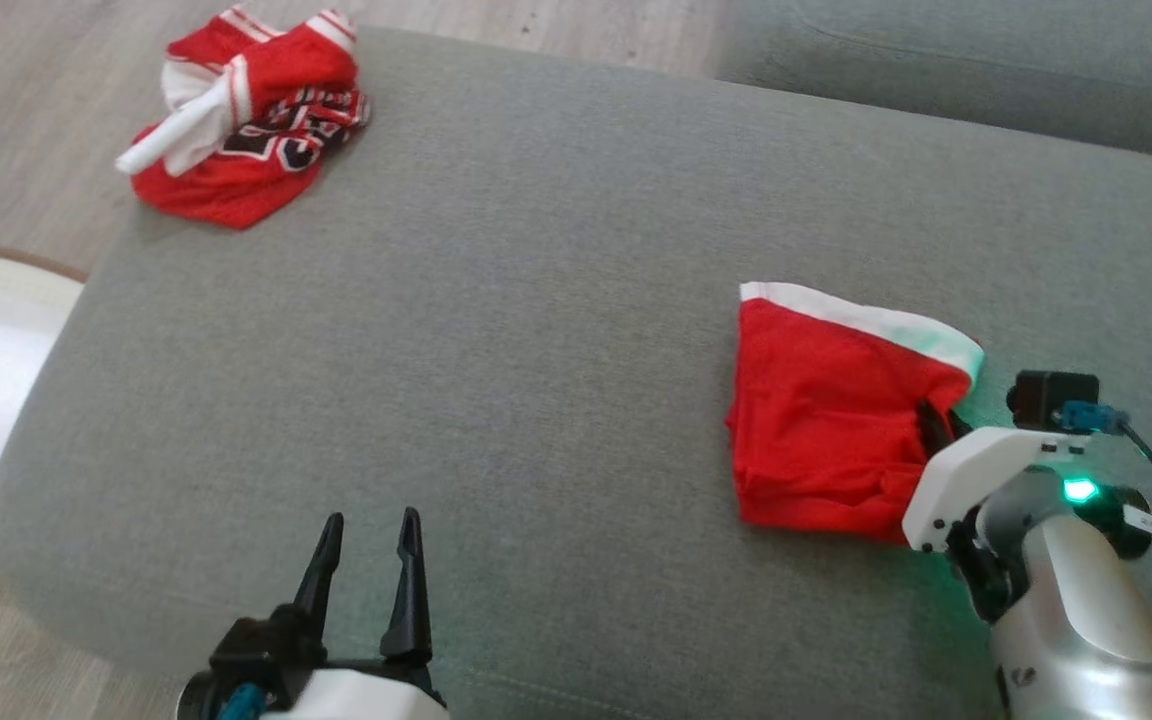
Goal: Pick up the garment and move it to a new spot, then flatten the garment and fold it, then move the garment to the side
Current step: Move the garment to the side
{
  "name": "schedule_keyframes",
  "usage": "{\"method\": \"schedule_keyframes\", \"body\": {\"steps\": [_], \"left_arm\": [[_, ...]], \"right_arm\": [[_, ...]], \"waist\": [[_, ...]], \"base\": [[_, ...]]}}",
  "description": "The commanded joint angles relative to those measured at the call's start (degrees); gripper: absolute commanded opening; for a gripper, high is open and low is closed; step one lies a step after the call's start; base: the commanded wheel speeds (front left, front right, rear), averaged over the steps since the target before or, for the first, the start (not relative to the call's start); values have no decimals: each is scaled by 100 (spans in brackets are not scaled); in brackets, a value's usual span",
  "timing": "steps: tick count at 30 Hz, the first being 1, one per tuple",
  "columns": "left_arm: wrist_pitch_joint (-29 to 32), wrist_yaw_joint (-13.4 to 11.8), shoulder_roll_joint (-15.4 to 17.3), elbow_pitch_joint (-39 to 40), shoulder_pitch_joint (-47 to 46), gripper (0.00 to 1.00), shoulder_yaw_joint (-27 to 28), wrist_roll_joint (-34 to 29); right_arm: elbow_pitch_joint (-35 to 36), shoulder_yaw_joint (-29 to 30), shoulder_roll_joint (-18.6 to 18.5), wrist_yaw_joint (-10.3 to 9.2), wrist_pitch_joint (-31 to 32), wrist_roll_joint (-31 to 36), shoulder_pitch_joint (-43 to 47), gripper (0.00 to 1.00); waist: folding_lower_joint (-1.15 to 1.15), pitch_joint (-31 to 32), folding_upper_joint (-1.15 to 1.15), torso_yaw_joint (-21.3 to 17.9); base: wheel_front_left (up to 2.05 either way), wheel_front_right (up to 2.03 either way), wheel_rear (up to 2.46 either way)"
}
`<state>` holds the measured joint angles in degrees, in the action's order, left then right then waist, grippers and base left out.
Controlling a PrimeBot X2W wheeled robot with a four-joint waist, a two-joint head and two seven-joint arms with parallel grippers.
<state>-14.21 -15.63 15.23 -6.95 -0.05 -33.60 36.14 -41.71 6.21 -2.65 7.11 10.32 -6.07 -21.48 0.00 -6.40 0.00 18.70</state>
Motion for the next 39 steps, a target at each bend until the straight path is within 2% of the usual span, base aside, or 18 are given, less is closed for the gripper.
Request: {"method": "schedule_keyframes", "body": {"steps": [1, 5, 18, 21, 26, 31, 35, 39], "left_arm": [[-62, 6, 7, 176, -298, 100, 209, -89], [-66, 3, 10, 222, -330, 100, 238, -129], [14, 48, 34, 377, -939, 100, 192, -415], [80, 65, 44, 383, -1119, 100, 150, -479], [149, 63, 64, 425, -1294, 100, 111, -545], [203, 1, 128, 492, -1336, 100, 128, -580], [216, -52, 169, 581, -1348, 100, 157, -595], [227, -86, 181, 650, -1383, 100, 153, -621]], "right_arm": [[129, -170, -23, 37, -122, -48, -213, 0], [214, -259, -39, 37, -247, -34, -317, 0], [846, -134, -609, 37, -400, 73, -687, 0], [888, -52, -665, 37, -428, 67, -821, 0], [902, 122, -856, 37, -443, 45, -1105, 0], [857, 231, -1189, 37, -335, 107, -1417, 0], [698, 272, -1584, 37, -194, 176, -1744, 0], [367, 252, -2155, 37, -105, 370, -2090, 0]], "waist": [[0, -53, 0, -173], [0, -109, 0, -477], [0, -822, 0, -2342], [0, -960, 0, -2538], [0, -1125, 0, -2596], [0, -1282, 0, -2410], [0, -1416, 0, -2183], [0, -1553, 0, -1933]], "base": [[0, 0, 0], [0, 0, 0], [0, 0, 0], [0, 0, 0], [0, 0, 0], [0, 0, 0], [0, 0, 0], [0, 0, 0]]}}
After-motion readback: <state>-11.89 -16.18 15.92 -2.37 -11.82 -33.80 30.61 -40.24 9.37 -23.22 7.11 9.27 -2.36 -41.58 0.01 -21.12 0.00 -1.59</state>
